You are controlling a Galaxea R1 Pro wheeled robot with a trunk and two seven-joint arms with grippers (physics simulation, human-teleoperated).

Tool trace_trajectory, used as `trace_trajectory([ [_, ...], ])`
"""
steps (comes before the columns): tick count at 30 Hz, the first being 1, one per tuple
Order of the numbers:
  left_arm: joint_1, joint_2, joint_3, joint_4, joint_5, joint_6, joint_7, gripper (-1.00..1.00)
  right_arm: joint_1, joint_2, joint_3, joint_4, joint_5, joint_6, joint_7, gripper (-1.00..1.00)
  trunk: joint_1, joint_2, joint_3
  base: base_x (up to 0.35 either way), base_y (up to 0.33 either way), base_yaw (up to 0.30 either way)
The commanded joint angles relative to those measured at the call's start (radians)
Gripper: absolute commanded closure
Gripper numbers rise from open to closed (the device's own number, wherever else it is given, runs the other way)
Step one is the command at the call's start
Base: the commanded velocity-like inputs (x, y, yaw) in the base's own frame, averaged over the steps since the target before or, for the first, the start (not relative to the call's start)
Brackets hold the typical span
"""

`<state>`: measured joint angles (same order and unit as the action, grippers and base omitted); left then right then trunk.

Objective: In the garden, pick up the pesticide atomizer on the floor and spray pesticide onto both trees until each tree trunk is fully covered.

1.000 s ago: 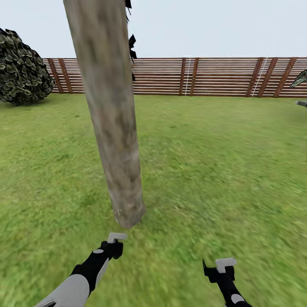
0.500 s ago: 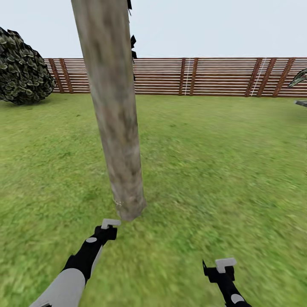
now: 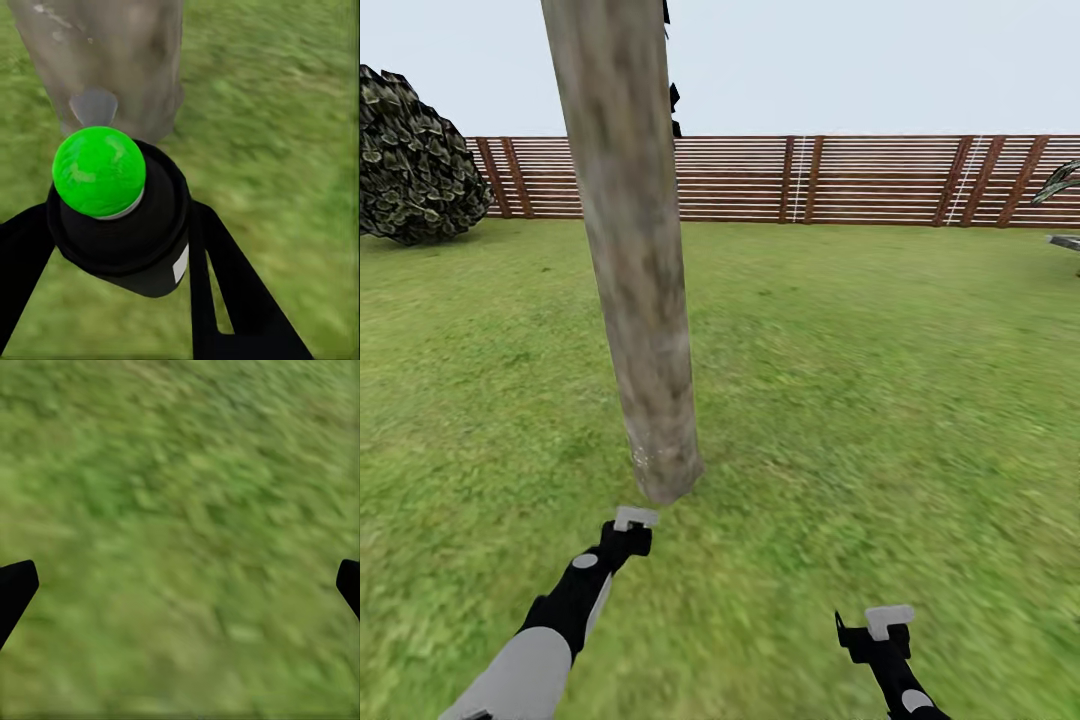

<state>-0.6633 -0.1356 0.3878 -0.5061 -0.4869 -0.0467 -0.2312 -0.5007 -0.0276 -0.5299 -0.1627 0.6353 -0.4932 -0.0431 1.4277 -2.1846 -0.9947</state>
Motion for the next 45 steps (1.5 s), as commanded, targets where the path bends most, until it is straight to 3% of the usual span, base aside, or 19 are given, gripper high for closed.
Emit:
trace_trajectory([
  [1, -0.005, -0.008, 0.007, -0.006, -0.01, 0.017, -0.007, 1.0, -0.001, 0.0, -0.005, 0.002, 0.011, -0.004, -0.004, -1.0, 0.0, 0.0, -0.001, 0.0, 0.0, 0.0],
  [5, -0.005, 0.008, 0.013, -0.107, -0.008, 0.034, -0.025, 1.0, -0.001, 0.0, -0.006, 0.002, 0.011, -0.004, -0.004, -1.0, 0.0, 0.0, -0.001, 0.0, 0.0, 0.0],
  [7, 0.011, 0.03, 0.013, -0.173, -0.008, 0.018, -0.107, 1.0, -0.001, 0.0, -0.006, 0.002, 0.011, -0.004, -0.004, -1.0, 0.0, 0.0, -0.001, 0.0, 0.0, 0.0],
  [9, 0.058, 0.038, 0.013, -0.213, -0.008, -0.023, -0.168, 1.0, -0.001, 0.0, -0.005, 0.002, 0.011, -0.004, -0.004, -1.0, 0.0, 0.0, -0.001, 0.0, 0.0, 0.0],
  [10, 0.112, 0.04, 0.012, -0.243, -0.009, -0.084, -0.193, 1.0, -0.001, 0.0, -0.005, 0.002, 0.011, -0.004, -0.004, -1.0, 0.0, 0.0, -0.001, 0.0, 0.0, 0.0],
  [12, 0.149, 0.033, 0.011, -0.255, -0.008, -0.111, -0.189, 1.0, 0.0, 0.0, -0.005, 0.002, 0.011, -0.004, -0.004, -1.0, 0.0, 0.0, -0.001, 0.0, 0.0, 0.0],
  [17, 0.134, -0.022, 0.004, -0.277, -0.008, 0.09, -0.103, 1.0, 0.0, 0.0, -0.005, 0.003, 0.011, -0.004, -0.004, -1.0, 0.0, 0.0, -0.001, 0.0, 0.0, 0.0],
  [18, 0.126, -0.028, -0.003, -0.279, -0.007, 0.101, -0.1, 1.0, 0.001, 0.0, -0.005, 0.003, 0.011, -0.004, -0.004, -1.0, 0.0, 0.0, -0.001, 0.0, 0.0, 0.0],
  [21, 0.086, -0.036, -0.062, -0.299, -0.001, 0.167, -0.096, 1.0, 0.001, 0.0, -0.005, 0.003, 0.011, -0.004, -0.004, -1.0, 0.0, 0.0, -0.001, 0.0, 0.0, 0.0],
  [23, 0.08, -0.035, -0.074, -0.336, 0.021, 0.191, -0.097, 1.0, 0.0, 0.0, -0.005, 0.003, 0.011, -0.004, -0.004, -1.0, 0.0, 0.0, -0.001, 0.0, 0.0, 0.0],
  [26, 0.086, -0.017, -0.08, -0.444, 0.1, 0.21, -0.104, 1.0, 0.001, 0.0, -0.005, 0.003, 0.011, -0.004, -0.004, -1.0, 0.0, 0.0, -0.001, 0.0, 0.0, 0.0],
  [27, 0.088, -0.01, -0.082, -0.462, 0.111, 0.211, -0.105, 1.0, 0.002, 0.0, -0.005, 0.003, 0.011, -0.004, -0.004, -1.0, 0.0, 0.0, -0.001, 0.0, 0.0, 0.0],
  [30, 0.089, -0.008, -0.09, -0.475, 0.119, 0.21, -0.106, 1.0, 0.003, 0.0, -0.005, 0.003, 0.011, -0.004, -0.004, -1.0, 0.0, 0.0, -0.001, 0.0, 0.0, 0.0],
  [34, 0.085, -0.022, -0.208, -0.47, 0.128, 0.243, -0.1, 1.0, 0.004, 0.0, -0.005, 0.003, 0.011, -0.004, -0.004, -1.0, 0.0, 0.0, -0.001, 0.0, 0.0, 0.0],
  [36, 0.082, -0.023, -0.266, -0.476, 0.153, 0.325, -0.102, 1.0, 0.004, 0.0, -0.005, 0.003, 0.011, -0.004, -0.004, -1.0, 0.0, 0.0, -0.001, 0.0, 0.0, 0.0],
  [37, 0.082, -0.019, -0.278, -0.477, 0.163, 0.352, -0.104, 1.0, 0.004, 0.0, -0.005, 0.003, 0.011, -0.004, -0.004, -1.0, 0.0, 0.0, -0.001, 0.0, 0.0, 0.0],
  [40, 0.083, -0.008, -0.285, -0.479, 0.171, 0.379, -0.107, 1.0, 0.004, 0.0, -0.005, 0.002, 0.011, -0.004, -0.004, -1.0, 0.0, 0.0, -0.001, 0.0, 0.0, 0.0],
  [43, 0.087, 0.027, -0.286, -0.48, 0.173, 0.386, -0.107, 1.0, 0.004, 0.0, -0.005, 0.002, 0.011, -0.004, -0.004, -1.0, 0.0, 0.0, -0.001, 0.0, 0.0, 0.0],
  [45, 0.087, 0.035, -0.288, -0.48, 0.173, 0.387, -0.107, 1.0, 0.004, 0.0, -0.005, 0.002, 0.011, -0.004, -0.004, -1.0, 0.0, 0.0, -0.001, 0.0, 0.0, 0.0],
])
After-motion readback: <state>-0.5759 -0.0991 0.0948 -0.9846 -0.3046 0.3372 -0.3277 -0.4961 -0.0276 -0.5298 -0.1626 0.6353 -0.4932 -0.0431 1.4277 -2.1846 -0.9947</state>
